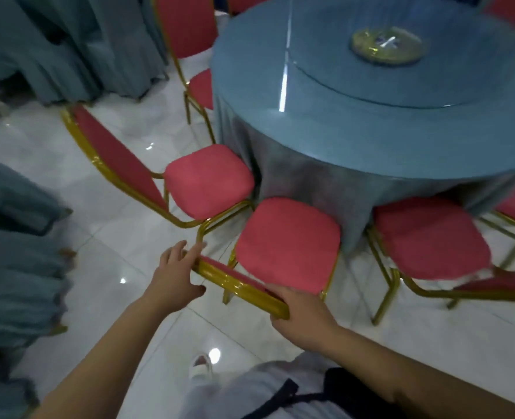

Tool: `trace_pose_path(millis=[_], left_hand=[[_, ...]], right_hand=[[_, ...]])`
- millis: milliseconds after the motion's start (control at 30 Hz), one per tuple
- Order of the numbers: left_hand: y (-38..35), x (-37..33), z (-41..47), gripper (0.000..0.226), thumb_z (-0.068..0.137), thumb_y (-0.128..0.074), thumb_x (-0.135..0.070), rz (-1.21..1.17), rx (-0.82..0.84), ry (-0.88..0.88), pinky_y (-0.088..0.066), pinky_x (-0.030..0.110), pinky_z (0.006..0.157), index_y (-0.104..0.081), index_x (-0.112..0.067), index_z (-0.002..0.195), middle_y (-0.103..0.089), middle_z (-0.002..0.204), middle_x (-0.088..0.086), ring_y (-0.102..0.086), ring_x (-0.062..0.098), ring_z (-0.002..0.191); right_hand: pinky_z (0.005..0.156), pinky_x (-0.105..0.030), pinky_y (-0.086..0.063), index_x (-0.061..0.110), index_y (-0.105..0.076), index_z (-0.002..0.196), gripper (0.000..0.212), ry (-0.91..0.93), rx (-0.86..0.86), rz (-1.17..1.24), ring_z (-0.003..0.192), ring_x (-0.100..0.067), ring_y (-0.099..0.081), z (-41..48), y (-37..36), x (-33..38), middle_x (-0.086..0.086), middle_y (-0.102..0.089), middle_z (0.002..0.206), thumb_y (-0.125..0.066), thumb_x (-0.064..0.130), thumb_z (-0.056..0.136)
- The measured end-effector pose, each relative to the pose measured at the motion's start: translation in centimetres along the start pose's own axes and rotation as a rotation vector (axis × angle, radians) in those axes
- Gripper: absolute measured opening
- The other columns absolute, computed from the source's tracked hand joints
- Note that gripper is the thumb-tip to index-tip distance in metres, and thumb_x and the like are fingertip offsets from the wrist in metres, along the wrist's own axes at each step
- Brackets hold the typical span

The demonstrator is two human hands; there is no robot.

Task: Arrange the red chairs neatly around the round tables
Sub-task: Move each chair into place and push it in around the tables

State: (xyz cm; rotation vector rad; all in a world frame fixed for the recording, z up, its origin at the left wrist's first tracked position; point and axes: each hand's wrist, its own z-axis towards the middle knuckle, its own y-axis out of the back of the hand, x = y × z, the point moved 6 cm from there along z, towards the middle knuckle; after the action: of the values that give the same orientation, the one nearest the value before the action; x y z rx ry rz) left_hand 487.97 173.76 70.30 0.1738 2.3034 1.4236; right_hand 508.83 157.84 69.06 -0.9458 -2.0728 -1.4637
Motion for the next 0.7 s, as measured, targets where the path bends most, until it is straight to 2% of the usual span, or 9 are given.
trace_pose_path(millis=[67,100,200,300,433,500,567,633,700], left_hand=[[0.5,0.0,2.0,0.056,0.076,-0.080,-0.034,0.089,0.022,-0.145,-0.040,0.043,0.106,-0.051,-0.038,0.124,-0.051,0.136,-0.003,-0.041,0.026,0.132],[0.8,-0.1,2.7,0.039,0.077,-0.078,-0.031,0.107,0.037,-0.206,-0.045,0.036,0.094,-0.053,-0.040,0.106,-0.059,0.115,-0.010,-0.053,0.020,0.117],[1.2,-1.0,4.2,0.030,0.081,-0.069,-0.023,0.140,0.115,-0.338,-0.047,0.027,0.068,-0.042,-0.035,0.080,-0.053,0.081,-0.014,-0.058,0.009,0.078],[0.7,-1.4,4.9,0.025,0.085,-0.063,-0.021,0.147,0.157,-0.490,-0.049,0.026,0.062,-0.043,-0.036,0.081,-0.052,0.083,-0.013,-0.052,0.004,0.071],[0.0,-0.6,5.6,0.016,0.090,-0.062,-0.019,0.090,0.134,-0.573,-0.052,0.029,0.066,-0.061,-0.032,0.099,-0.059,0.093,-0.009,-0.057,0.009,0.081],[-0.1,-0.5,5.7,0.018,0.091,-0.060,-0.018,0.090,0.108,-0.580,-0.051,0.029,0.063,-0.063,-0.032,0.102,-0.060,0.095,-0.008,-0.058,0.011,0.084],[-0.2,-0.5,5.9,0.020,0.092,-0.056,-0.018,0.093,0.109,-0.587,-0.052,0.030,0.064,-0.063,-0.033,0.105,-0.062,0.098,-0.007,-0.059,0.013,0.087],[0.2,-0.6,6.6,0.022,0.093,-0.055,-0.018,0.098,0.118,-0.593,-0.052,0.030,0.065,-0.064,-0.033,0.107,-0.063,0.099,-0.007,-0.061,0.014,0.089],[0.8,-0.8,8.1,0.022,0.093,-0.056,-0.018,0.084,0.121,-0.592,-0.048,0.028,0.063,-0.065,-0.033,0.106,-0.065,0.101,-0.007,-0.062,0.013,0.090]], right_hand=[[0.063,-0.027,-0.047,0.048,-0.053,0.113,0.039,-0.102,-0.071,0.004,0.077,-0.003,-0.057,-0.9,0.2,-0.4,0.018,-0.060,0.084,-0.048,0.036,0.076],[0.066,-0.028,-0.049,0.047,-0.057,0.110,0.037,-0.148,-0.111,-0.006,0.079,-0.004,-0.058,-1.2,0.3,-0.4,0.018,-0.062,0.087,-0.048,0.035,0.076],[0.070,-0.028,-0.047,0.041,-0.065,0.097,0.026,-0.334,-0.252,-0.091,0.084,-0.007,-0.060,-2.1,0.2,-0.2,0.018,-0.064,0.086,-0.055,0.034,0.074],[0.074,-0.029,-0.044,0.039,-0.067,0.095,0.022,-0.475,-0.387,-0.181,0.087,-0.010,-0.059,-2.8,-0.1,0.2,0.017,-0.063,0.086,-0.061,0.042,0.074],[0.081,-0.030,-0.048,0.041,-0.072,0.103,0.025,-0.491,-0.485,-0.218,0.098,-0.012,-0.062,-2.9,-0.1,0.4,0.016,-0.069,0.098,-0.066,0.045,0.079],[0.096,-0.035,-0.044,0.048,-0.067,0.114,0.032,-0.545,-0.410,-0.238,0.120,-0.012,-0.053,-2.5,-0.3,0.2,0.019,-0.064,0.119,-0.063,0.043,0.083],[0.111,-0.052,-0.031,0.055,-0.060,0.122,0.039,-0.613,-0.306,-0.242,0.141,-0.017,-0.033,-2.0,-0.4,-0.1,0.019,-0.051,0.137,-0.058,0.039,0.086],[0.113,-0.063,-0.018,0.059,-0.055,0.125,0.045,-0.650,-0.244,-0.230,0.148,-0.022,-0.019,-1.3,-0.1,-0.1,0.017,-0.042,0.147,-0.055,0.033,0.088],[0.114,-0.064,-0.015,0.058,-0.054,0.126,0.048,-0.665,-0.224,-0.229,0.149,-0.024,-0.015,-0.1,0.8,0.2,0.014,-0.039,0.149,-0.054,0.028,0.088]])
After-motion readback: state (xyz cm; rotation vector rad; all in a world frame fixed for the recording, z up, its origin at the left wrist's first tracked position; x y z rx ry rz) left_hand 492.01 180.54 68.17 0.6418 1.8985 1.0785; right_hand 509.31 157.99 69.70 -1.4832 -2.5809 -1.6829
